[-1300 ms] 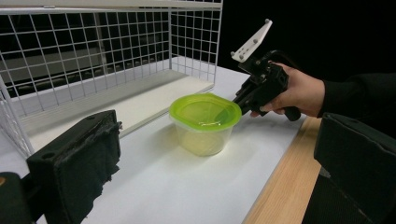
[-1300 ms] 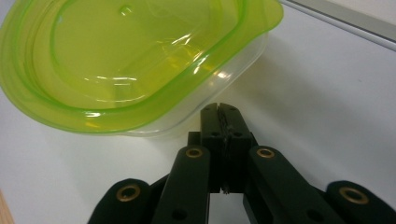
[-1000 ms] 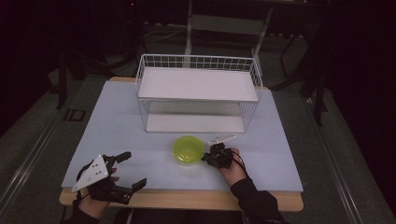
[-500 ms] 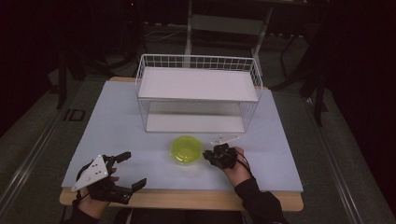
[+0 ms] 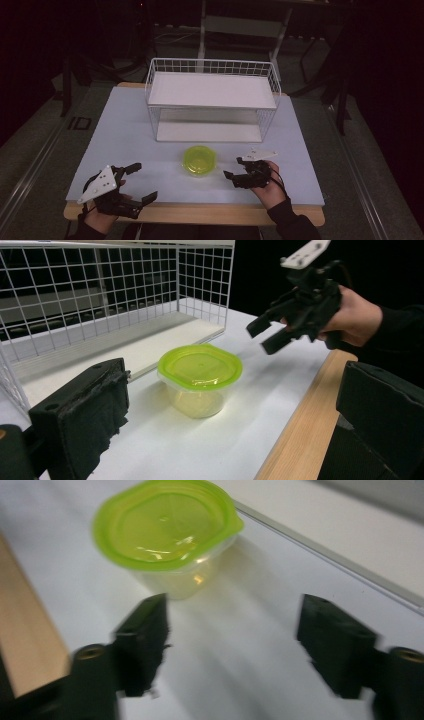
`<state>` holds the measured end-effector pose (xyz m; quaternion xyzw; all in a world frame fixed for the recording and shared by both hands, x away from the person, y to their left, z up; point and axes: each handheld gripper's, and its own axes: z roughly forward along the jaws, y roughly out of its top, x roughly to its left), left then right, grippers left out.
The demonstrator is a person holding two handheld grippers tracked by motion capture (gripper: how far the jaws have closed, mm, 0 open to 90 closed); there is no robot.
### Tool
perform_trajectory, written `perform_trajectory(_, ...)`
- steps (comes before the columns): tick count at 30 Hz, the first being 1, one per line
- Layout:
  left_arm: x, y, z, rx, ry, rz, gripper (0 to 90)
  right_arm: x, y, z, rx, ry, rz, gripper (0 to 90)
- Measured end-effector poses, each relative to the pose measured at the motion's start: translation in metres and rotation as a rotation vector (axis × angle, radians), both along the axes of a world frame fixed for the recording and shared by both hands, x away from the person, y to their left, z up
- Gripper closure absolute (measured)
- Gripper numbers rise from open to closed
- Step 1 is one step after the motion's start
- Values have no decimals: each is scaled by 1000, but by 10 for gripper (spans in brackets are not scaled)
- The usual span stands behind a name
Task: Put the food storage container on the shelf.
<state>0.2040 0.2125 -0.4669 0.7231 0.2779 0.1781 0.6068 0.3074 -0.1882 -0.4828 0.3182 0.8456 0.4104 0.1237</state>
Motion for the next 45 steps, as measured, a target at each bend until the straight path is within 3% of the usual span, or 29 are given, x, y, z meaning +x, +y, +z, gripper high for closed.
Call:
perform_trajectory(4, -1, -4, 5, -15, 35, -32, 14, -14, -5, 12, 43, -30, 20, 180)
perform_trajectory(7, 0, -10, 10, 4, 61, -55, 15, -26, -7, 25, 82, -67, 54, 138)
perform_trajectory(11, 2, -21, 15, -7, 108, -108, 14, -33, -4, 36, 83, -108, 71, 138)
perform_trajectory(15, 8, -26, 21, 2, 123, -132, 14, -35, -1, 43, 85, -119, 89, 148)
perform_trajectory(16, 10, -27, 23, 9, 126, -129, 14, -37, 2, 47, 75, -156, 105, 168)
perform_trajectory(17, 12, -28, 26, 12, 121, -112, 14, -37, 2, 47, 75, -156, 105, 168)
perform_trajectory(19, 19, -30, 30, -1, 128, -130, 14, -37, 6, 51, 42, -190, 116, 174)
perform_trajectory(22, 30, -32, 38, 0, 133, -149, 14, -34, 11, 57, 65, -213, 121, 156)
perform_trajectory(27, 50, -41, 45, 29, 153, -146, 15, -27, 18, 61, 92, -177, 108, 151)
perform_trajectory(28, 54, -43, 45, 47, 157, -140, 35, -23, 21, 63, 105, -144, 96, 152)
perform_trajectory(32, 66, -50, 43, 74, 173, -123, 36, -18, 25, 64, 132, -95, 71, 145)
perform_trajectory(34, 70, -52, 40, 69, 180, -110, 36, -14, 27, 64, 140, -99, 56, 135)
perform_trajectory(38, 81, -57, 33, 82, 216, -86, 54, 1, 32, 57, 151, -44, 0, 120)
perform_trajectory(42, 91, -63, 26, 96, 251, -47, 54, 6, 35, 53, 138, -38, -19, 142)
perform_trajectory(45, 99, -68, 20, 100, 303, -21, 64, 12, 36, 50, 135, -13, -50, 193)
